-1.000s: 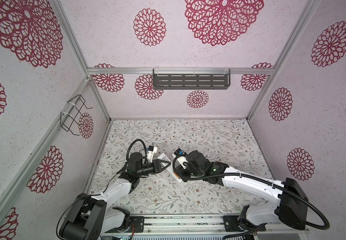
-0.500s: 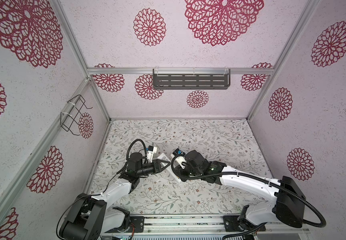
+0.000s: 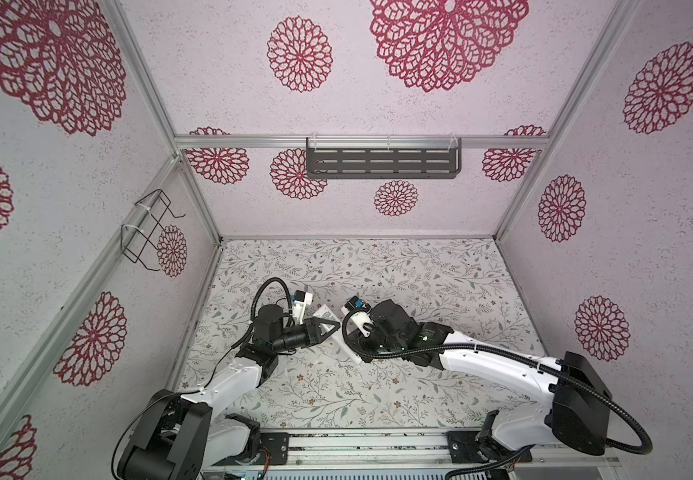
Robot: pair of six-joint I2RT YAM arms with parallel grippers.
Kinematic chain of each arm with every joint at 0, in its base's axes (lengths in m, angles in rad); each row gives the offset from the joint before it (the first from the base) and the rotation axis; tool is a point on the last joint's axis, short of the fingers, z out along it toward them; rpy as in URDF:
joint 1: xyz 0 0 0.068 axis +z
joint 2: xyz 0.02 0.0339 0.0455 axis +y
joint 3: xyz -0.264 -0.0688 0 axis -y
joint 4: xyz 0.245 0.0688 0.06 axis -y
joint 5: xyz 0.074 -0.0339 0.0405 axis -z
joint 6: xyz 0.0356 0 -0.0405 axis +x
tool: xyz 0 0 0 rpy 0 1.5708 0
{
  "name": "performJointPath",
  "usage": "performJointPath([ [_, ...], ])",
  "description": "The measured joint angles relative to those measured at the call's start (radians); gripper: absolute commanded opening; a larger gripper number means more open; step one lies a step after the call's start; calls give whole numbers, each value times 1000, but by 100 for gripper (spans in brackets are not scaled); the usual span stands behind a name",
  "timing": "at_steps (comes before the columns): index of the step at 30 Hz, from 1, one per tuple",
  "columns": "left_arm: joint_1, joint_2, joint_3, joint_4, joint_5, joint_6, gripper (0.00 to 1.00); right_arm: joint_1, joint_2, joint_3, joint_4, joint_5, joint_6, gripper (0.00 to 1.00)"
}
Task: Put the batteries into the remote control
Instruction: 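Press the orange battery into the remote's compartment beside the first battery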
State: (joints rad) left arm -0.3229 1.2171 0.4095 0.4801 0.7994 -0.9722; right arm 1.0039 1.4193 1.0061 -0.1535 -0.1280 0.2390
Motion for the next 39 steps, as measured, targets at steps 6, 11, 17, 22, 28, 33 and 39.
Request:
performJointPath([
  [6, 3, 0, 0, -1, 1, 0, 0, 1, 2, 0, 3, 0, 0, 16],
  [11, 6, -4, 0, -1, 2, 0, 0, 1, 4, 0, 7, 0, 0, 17],
  [17, 12, -16, 0, -4, 3, -1, 0, 5, 11, 0, 14, 0, 1, 17],
  [22, 13, -16, 0, -4, 4, -1, 0, 5, 11, 0, 15, 2, 0, 13],
  [28, 16, -16, 0, -7, 7, -5, 0, 7, 11, -2, 20, 7, -1, 10],
  [33, 26, -26, -1, -8, 8, -14, 0, 10, 9, -21, 60, 11, -1, 8],
  [39, 41, -34, -9, -1, 18, -35, 0, 12, 6, -35, 96, 11, -2, 7],
])
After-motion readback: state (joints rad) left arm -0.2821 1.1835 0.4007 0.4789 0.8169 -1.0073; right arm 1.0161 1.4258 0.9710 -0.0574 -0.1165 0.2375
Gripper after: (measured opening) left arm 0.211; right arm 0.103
